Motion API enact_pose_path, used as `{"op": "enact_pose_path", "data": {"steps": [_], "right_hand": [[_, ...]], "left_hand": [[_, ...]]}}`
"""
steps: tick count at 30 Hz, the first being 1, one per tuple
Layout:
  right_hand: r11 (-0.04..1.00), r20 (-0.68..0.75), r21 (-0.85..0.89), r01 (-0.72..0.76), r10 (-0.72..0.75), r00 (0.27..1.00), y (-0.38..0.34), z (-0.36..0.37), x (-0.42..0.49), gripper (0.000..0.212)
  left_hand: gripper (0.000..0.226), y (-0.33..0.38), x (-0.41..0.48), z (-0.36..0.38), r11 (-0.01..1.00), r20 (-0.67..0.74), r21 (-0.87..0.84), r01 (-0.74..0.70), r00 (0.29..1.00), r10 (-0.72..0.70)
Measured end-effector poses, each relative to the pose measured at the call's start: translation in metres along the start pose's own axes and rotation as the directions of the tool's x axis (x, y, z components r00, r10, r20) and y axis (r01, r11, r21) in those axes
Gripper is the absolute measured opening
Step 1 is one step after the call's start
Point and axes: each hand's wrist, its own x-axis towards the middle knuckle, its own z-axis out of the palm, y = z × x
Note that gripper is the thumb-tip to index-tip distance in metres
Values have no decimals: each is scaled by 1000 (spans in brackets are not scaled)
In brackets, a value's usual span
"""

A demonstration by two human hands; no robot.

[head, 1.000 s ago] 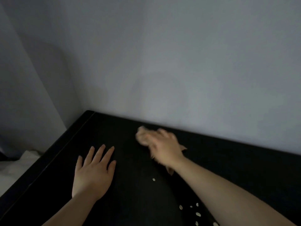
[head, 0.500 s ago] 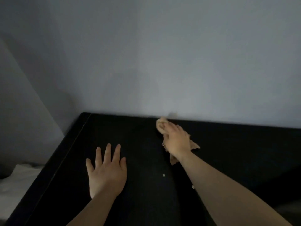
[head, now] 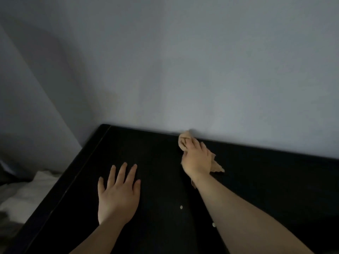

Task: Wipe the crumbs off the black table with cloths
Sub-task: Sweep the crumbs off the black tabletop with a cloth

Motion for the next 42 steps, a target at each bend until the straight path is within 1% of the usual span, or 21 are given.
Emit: {"op": "enact_pose_path", "data": {"steps": [2, 4, 7, 9, 11, 13, 16, 18, 20, 21, 23, 25, 27, 29, 31, 32, 34, 36, 37, 39, 42], "right_hand": [[985, -16, 31, 168, -167, 986, -18, 11, -17, 48], [886, 64, 122, 447, -457, 887, -29, 14, -43, 44], [815, 181, 114, 568, -579, 795, -26, 6, -47, 45], [904, 120, 41, 426, -427, 896, -17, 3, -31, 45], [994, 14, 31, 104, -104, 994, -10, 4, -13, 47], [997, -53, 57, -57, 60, 997, -25, 9, -20, 48], [935, -109, 132, 329, -316, 942, -60, 27, -63, 39], [811, 43, 177, 557, -572, 819, -59, 23, -81, 40], [769, 9, 159, 619, -628, 778, -38, 18, -58, 41], [838, -60, 119, 533, -530, 846, -28, 17, -41, 41], [996, -104, 29, 83, -80, 991, -15, 13, -9, 44], [989, -108, 8, -151, 151, 983, -35, 16, -11, 48], [988, -174, 5, 154, -151, 973, -70, 35, -36, 47], [828, -61, 93, 552, -549, 834, -87, 44, -65, 40], [718, 53, 139, 682, -693, 719, -79, 37, -51, 35], [751, -8, 100, 652, -655, 756, -68, 35, -30, 35], [962, -119, 12, 271, -268, 956, -50, 28, 10, 39], [997, -143, 8, -81, 82, 986, -51, 28, 27, 44], [998, -160, 0, -63, 62, 985, -64, 33, 22, 44], [958, -166, 41, 285, -275, 947, -90, 51, -5, 44], [665, 30, 157, 730, -742, 670, -95, 57, -47, 39]], "left_hand": [[54, 0, 0, 0, 1000, 3, 0, 7, 1000, -7], [54, 3, 0, -1, 1000, -3, 0, 8, 1000, -8], [54, 0, 2, 0, 1000, 2, -8, -3, 1000, 3], [54, -2, 3, -1, 1000, 7, -28, -9, 1000, 10], [54, -1, 1, -2, 999, 11, -45, -15, 1000, 16], [54, -1, 1, -2, 998, 19, -53, -23, 1000, 24], [49, -13, 14, -13, 994, -10, -2, -112, 994, 112], [47, -30, 29, -22, 963, -28, 112, -244, 968, 248], [50, -55, 43, -27, 948, -4, 155, -278, 960, 282], [53, -66, 48, -26, 955, 8, 161, -248, 968, 250], [60, -84, 51, -20, 974, 43, 152, -166, 986, 161], [63, -90, 53, -14, 978, 63, 157, -137, 990, 129], [62, -92, 55, -12, 977, 57, 151, -149, 988, 142], [60, -92, 55, -11, 978, 33, 136, -158, 987, 155], [59, -93, 54, -11, 979, 23, 127, -161, 987, 160], [59, -94, 55, -10, 979, 21, 124, -163, 987, 161], [59, -96, 55, -9, 981, 10, 103, -163, 987, 163], [59, -96, 56, -8, 983, -5, 87, -164, 986, 165], [58, -97, 56, -9, 983, -4, 79, -164, 986, 165], [57, -97, 56, -9, 983, 6, 78, -164, 986, 164], [66, -98, 57, -8, 982, -12, 63, -179, 984, 180]]}}
